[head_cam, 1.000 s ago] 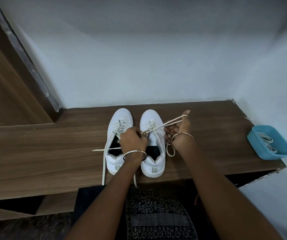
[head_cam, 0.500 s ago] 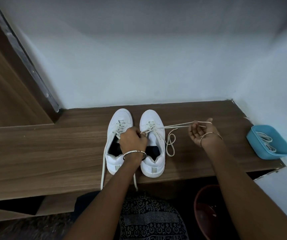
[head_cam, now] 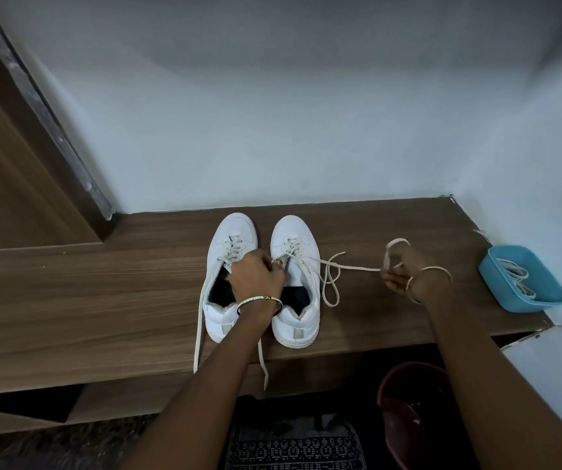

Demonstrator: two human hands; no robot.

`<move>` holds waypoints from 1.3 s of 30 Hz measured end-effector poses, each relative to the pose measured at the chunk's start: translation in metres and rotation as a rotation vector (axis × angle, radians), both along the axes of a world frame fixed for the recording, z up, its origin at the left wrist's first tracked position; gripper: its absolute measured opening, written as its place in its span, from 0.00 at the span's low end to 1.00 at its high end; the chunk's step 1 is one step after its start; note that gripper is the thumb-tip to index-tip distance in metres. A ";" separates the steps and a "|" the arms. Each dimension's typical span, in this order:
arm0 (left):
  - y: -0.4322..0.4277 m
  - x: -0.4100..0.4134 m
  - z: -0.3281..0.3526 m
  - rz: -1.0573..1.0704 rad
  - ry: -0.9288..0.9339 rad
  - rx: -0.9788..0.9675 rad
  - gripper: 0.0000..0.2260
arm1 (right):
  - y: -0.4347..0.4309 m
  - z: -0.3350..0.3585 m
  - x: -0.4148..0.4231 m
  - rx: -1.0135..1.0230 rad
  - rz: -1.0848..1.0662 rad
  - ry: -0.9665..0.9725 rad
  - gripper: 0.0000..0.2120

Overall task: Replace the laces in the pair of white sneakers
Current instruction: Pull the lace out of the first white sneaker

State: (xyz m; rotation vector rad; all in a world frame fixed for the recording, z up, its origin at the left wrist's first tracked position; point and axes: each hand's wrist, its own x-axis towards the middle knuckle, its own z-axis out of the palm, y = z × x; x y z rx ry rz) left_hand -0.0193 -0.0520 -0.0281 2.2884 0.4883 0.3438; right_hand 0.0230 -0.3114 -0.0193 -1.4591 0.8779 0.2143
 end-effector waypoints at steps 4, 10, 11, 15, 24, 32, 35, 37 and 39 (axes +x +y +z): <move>0.003 0.003 -0.005 -0.049 -0.009 0.008 0.05 | 0.031 0.003 -0.004 -0.828 0.219 -0.161 0.14; 0.002 0.010 -0.003 -0.354 -0.129 0.204 0.13 | 0.103 0.012 -0.018 -0.691 0.433 -0.483 0.13; 0.003 0.013 -0.001 -0.397 -0.116 0.238 0.13 | 0.113 0.009 -0.021 -0.644 0.508 -0.464 0.14; 0.007 0.025 0.003 -0.461 -0.060 0.405 0.10 | 0.134 -0.006 -0.030 -0.698 0.596 -0.512 0.13; 0.000 0.017 -0.010 -0.185 -0.173 -0.107 0.03 | 0.141 -0.021 -0.040 -0.762 0.346 -0.534 0.07; 0.023 0.036 0.019 0.216 -0.251 -0.896 0.11 | 0.145 -0.022 -0.044 -0.761 0.290 -0.505 0.06; 0.034 0.034 0.030 0.264 -0.309 -0.954 0.11 | 0.147 -0.021 -0.045 -0.762 0.279 -0.522 0.05; 0.045 0.034 0.035 0.314 -0.317 -0.993 0.10 | 0.148 -0.022 -0.046 -0.769 0.271 -0.524 0.04; 0.055 0.034 0.040 0.340 -0.287 -1.008 0.08 | 0.150 -0.023 -0.047 -0.776 0.270 -0.525 0.04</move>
